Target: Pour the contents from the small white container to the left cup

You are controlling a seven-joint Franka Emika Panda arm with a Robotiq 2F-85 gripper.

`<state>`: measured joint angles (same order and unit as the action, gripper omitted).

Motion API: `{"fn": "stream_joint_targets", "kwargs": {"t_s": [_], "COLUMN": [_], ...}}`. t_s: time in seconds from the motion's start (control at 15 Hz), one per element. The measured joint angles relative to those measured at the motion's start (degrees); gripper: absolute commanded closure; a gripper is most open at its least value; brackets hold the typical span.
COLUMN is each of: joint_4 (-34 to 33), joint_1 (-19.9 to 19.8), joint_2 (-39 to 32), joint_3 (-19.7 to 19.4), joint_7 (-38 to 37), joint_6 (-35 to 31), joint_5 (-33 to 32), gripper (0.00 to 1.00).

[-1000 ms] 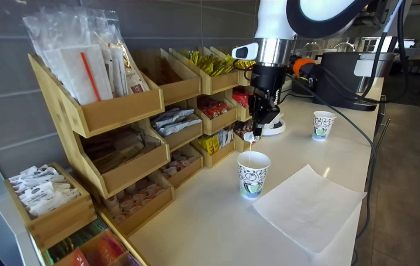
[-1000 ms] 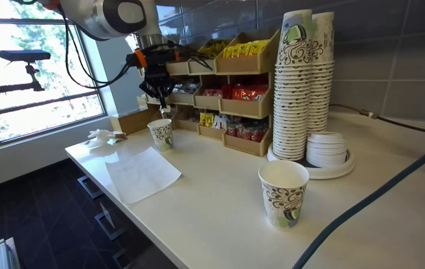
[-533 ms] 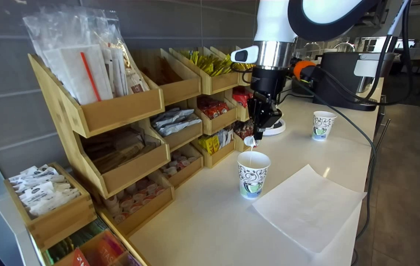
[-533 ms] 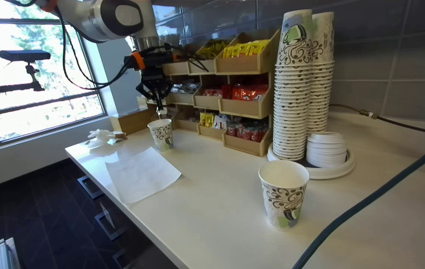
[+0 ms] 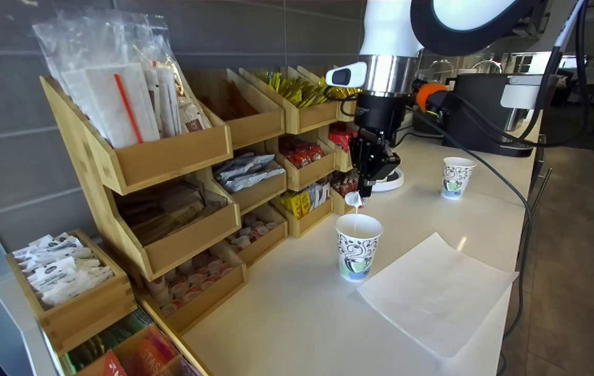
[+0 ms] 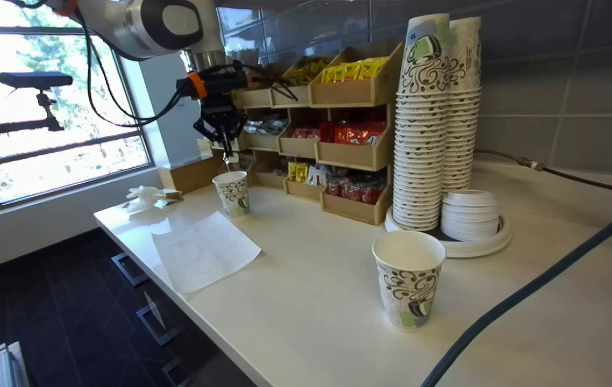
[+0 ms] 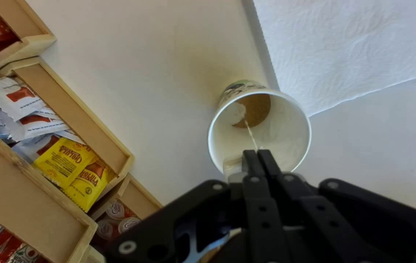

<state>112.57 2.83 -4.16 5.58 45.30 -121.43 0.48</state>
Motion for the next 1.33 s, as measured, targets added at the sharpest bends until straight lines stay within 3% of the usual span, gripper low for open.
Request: {"fn": "stream_joint_targets", "kwargs": {"t_s": [1.33], "joint_4": [0.66], "joint_1": [-0.19], "joint_2": [0.90], "joint_3": [-0.40], "joint_7": [0.56], "joint_6": [0.19], "joint_5": [-0.78], "gripper": [0.99]}}
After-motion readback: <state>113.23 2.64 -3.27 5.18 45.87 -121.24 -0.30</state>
